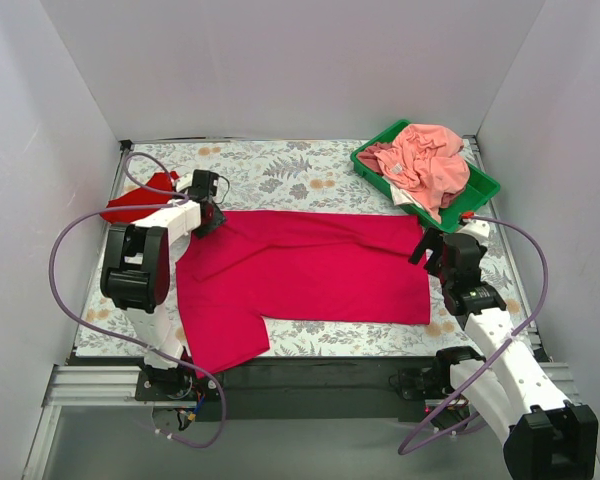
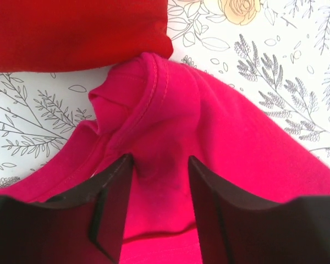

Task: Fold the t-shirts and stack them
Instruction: Fold the tshirt

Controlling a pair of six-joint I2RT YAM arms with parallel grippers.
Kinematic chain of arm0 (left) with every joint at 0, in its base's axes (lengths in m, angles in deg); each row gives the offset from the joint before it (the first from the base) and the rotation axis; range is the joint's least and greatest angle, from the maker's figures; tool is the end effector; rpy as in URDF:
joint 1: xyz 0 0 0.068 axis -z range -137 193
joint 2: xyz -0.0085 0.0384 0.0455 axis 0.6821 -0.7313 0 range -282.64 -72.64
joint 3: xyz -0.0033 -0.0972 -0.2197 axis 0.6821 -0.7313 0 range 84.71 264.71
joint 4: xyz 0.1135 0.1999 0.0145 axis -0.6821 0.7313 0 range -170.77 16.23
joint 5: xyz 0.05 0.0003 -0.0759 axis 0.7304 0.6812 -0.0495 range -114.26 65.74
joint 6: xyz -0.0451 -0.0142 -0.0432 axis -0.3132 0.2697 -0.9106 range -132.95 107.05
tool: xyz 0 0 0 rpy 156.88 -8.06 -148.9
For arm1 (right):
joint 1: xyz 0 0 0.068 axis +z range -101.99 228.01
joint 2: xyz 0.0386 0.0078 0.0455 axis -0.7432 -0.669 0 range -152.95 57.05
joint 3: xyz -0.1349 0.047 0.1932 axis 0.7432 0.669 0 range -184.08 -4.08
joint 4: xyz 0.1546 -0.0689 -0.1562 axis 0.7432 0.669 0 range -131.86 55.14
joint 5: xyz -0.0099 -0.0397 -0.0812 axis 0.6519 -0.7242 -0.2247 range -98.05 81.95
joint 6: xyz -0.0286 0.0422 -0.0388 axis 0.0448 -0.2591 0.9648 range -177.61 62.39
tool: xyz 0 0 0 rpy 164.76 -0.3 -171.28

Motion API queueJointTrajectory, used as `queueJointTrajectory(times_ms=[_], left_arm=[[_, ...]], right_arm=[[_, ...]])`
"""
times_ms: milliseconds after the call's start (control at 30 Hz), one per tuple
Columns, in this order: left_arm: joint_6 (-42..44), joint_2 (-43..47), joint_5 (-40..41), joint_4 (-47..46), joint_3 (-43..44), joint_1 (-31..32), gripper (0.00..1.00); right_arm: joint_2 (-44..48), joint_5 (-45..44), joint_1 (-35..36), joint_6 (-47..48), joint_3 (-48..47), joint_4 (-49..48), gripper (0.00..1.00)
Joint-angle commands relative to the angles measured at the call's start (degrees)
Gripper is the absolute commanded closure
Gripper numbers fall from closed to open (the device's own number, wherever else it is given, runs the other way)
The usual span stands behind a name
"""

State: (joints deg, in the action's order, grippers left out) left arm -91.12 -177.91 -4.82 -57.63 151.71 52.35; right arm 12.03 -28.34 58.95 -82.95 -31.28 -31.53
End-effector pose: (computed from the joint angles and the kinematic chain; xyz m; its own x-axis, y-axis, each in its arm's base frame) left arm 0.3398 -0.0393 0.1457 -0.1737 -0.9068 -0.3840 -0.8488 0.3356 -0.4086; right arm 0.1833 0.0179 0.2120 -0.3664 0.3382 -0.8669 0.3087 0.9230 0.2296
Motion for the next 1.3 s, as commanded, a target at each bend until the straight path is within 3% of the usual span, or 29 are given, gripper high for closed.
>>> queueJointTrajectory(times_ms=[0, 233, 367, 500, 733, 1033, 1067, 1100, 1200, 1267], left_arm=[[0.2, -0.6, 2.7, 2.2, 3.0, -0.3, 0.59], [-0.1, -0.5, 1.5, 4.6, 3.3, -0.2, 0.83], [-1.4, 0.9, 1.7, 6.3, 2.8, 0.9, 0.85], [-3.0, 3.3, 3.1, 8.3, 2.6, 2.3, 0.94], [-5.0, 4.7, 4.5, 12.2, 4.1, 3.8, 0.91], [-5.3, 2.4, 13.7, 14.7, 8.5, 4.0, 0.90], [-5.2, 1.6, 14.9, 15.1, 9.3, 3.9, 0.88], [-5.0, 0.0, 16.6, 15.8, 11.1, 3.9, 0.79], [-5.0, -2.0, 17.2, 17.0, 13.5, 3.6, 0.78], [-4.6, -2.3, 16.8, 16.8, 13.8, 3.4, 0.68]], right_arm=[[1.1, -3.3, -0.2, -0.5, 0.6, -1.7, 0.02], [1.1, -4.7, -0.2, -0.6, 0.9, -1.6, 0.02], [1.0, -4.6, -0.2, -0.8, 1.1, -1.6, 0.02], [0.5, -4.2, -0.2, -1.0, 1.0, -1.7, 0.02], [-1.2, -4.0, -0.2, -1.0, 0.7, -1.6, 0.02], [-1.1, -3.3, -0.2, -0.5, 0.7, -1.6, 0.02], [-1.0, -3.3, -0.2, -0.4, 0.7, -1.7, 0.02], [-0.7, -3.3, -0.2, -0.4, 0.8, -1.7, 0.02], [-0.3, -3.6, -0.2, -0.3, 0.9, -1.6, 0.02], [-0.2, -3.7, -0.2, -0.2, 0.9, -1.6, 0.02]])
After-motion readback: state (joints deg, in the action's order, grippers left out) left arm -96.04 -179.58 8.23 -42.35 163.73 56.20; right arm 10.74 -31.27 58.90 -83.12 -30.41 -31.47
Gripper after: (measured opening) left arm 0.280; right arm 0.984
